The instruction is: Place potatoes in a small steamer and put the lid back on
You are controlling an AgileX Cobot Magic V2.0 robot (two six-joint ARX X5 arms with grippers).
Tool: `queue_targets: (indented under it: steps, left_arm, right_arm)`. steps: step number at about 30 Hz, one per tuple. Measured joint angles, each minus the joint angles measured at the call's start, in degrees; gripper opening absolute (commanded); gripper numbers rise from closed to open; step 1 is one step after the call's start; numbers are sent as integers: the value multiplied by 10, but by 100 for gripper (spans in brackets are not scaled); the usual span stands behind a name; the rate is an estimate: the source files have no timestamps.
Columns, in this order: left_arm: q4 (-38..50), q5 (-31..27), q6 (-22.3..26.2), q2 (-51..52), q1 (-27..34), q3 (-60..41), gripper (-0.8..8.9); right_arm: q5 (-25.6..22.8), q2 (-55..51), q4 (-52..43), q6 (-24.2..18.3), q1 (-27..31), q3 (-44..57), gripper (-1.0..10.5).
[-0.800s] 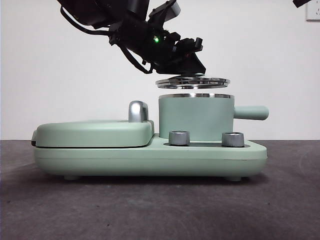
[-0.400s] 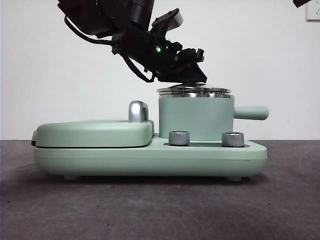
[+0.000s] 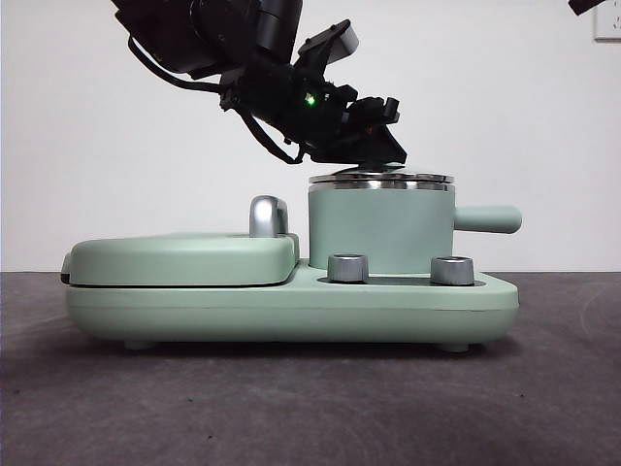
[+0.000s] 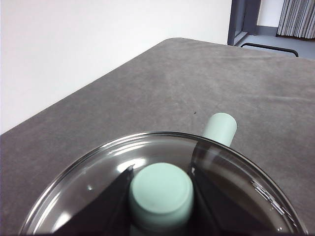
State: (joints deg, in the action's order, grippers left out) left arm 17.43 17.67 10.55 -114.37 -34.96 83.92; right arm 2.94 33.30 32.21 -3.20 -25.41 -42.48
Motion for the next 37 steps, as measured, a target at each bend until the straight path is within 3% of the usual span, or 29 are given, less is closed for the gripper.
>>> queue_targets:
  steps: [24, 33, 37]
  left_arm:
    - [-17, 1, -9, 0, 0, 2, 21]
    - [-16, 1, -11, 0, 0, 2, 309]
    - [-14, 1, -11, 0, -1, 2, 344]
  right_arm:
    - [0, 0, 0, 0, 0, 0, 351]
    - [0, 0, 0, 0, 0, 0, 351]
    - [0, 0, 0, 0, 0, 0, 351]
